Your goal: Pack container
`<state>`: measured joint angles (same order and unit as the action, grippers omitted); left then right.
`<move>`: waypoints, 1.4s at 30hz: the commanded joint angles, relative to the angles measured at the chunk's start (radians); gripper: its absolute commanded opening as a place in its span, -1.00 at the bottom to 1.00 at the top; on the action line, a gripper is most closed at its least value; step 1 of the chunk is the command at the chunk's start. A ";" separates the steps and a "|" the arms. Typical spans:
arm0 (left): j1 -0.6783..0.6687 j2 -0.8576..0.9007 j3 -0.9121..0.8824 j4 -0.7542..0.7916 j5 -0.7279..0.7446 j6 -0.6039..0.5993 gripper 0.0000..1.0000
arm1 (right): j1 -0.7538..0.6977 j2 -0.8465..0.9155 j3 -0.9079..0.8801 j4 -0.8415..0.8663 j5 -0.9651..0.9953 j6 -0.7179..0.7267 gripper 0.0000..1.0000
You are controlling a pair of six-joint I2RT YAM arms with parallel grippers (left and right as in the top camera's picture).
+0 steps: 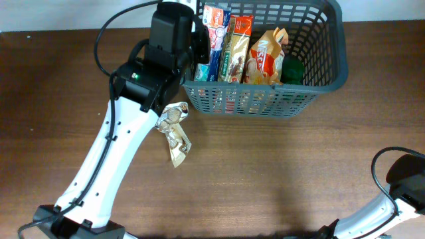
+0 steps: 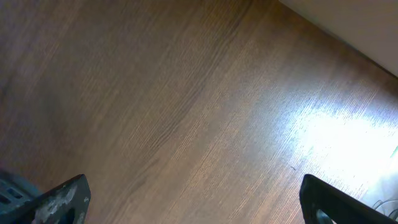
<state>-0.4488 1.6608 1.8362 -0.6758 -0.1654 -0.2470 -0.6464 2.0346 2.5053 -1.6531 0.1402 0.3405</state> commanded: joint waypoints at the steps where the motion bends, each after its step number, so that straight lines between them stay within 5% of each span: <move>1: 0.032 -0.030 0.009 -0.003 -0.034 0.017 -0.85 | -0.003 0.003 -0.002 0.000 0.002 0.008 0.98; 3: 0.055 -0.049 0.009 -0.021 -0.034 0.018 -0.67 | -0.003 0.003 -0.002 0.000 0.002 0.008 0.98; 7: 0.103 -0.095 0.009 -0.090 -0.046 0.017 0.32 | -0.003 0.003 -0.002 0.000 0.002 0.008 0.98; 9: 0.137 -0.123 0.009 -0.145 -0.055 0.017 0.48 | -0.003 0.003 -0.002 0.000 0.002 0.008 0.98; 20: 0.268 -0.158 0.008 -0.528 -0.066 -0.162 0.66 | -0.003 0.003 -0.002 0.000 0.002 0.008 0.98; 26: 0.269 -0.157 -0.050 -0.602 -0.058 -0.286 0.72 | -0.003 0.003 -0.002 0.000 0.002 0.008 0.98; 42: 0.269 -0.150 -0.616 -0.212 0.153 -0.374 0.74 | -0.003 0.003 -0.002 0.000 0.002 0.008 0.98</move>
<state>-0.1837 1.5055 1.2816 -0.9165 -0.0566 -0.5961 -0.6464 2.0346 2.5053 -1.6531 0.1402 0.3405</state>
